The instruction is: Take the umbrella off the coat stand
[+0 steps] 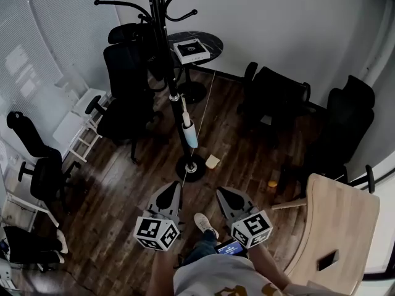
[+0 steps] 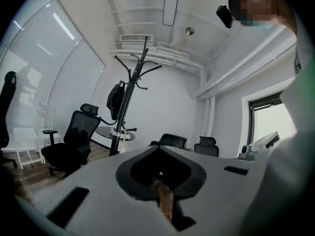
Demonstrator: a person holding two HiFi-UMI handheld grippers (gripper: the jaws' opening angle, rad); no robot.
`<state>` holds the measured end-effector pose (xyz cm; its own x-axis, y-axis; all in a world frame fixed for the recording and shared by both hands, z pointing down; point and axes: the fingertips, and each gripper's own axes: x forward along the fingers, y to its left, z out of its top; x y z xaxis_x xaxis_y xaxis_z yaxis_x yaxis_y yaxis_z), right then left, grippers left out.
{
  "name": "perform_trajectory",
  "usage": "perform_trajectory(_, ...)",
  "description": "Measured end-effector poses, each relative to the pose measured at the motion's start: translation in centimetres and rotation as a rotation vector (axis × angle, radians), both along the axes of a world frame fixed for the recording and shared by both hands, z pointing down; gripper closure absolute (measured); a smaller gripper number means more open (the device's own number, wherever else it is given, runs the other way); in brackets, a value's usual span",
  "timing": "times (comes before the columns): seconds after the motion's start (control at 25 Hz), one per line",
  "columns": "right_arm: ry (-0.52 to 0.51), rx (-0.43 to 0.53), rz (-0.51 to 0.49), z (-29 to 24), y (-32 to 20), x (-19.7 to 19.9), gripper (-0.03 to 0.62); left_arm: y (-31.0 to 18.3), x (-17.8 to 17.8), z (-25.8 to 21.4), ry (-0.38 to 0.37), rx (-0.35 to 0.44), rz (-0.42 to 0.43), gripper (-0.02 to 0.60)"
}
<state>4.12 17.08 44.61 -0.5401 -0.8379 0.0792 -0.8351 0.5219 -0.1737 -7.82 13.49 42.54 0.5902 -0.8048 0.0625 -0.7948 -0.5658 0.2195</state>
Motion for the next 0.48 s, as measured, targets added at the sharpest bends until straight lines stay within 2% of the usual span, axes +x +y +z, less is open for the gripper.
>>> perform_trajectory(0.08,0.011,-0.018,-0.008,0.5,-1.4,0.1,0.583,-2.0,0.4,0.7,0.022,-0.021,-0.002,0.56)
perform_trajectory(0.2,0.02,-0.033,-0.003,0.7,-4.7,0.9,0.583,-5.5,1.5,0.3,0.053,0.001,0.019,0.56)
perform_trajectory(0.48,0.002,-0.048,-0.029,0.9,-13.2,1.2,0.583,-14.0,2.4,0.7,0.042,-0.012,0.021,0.561)
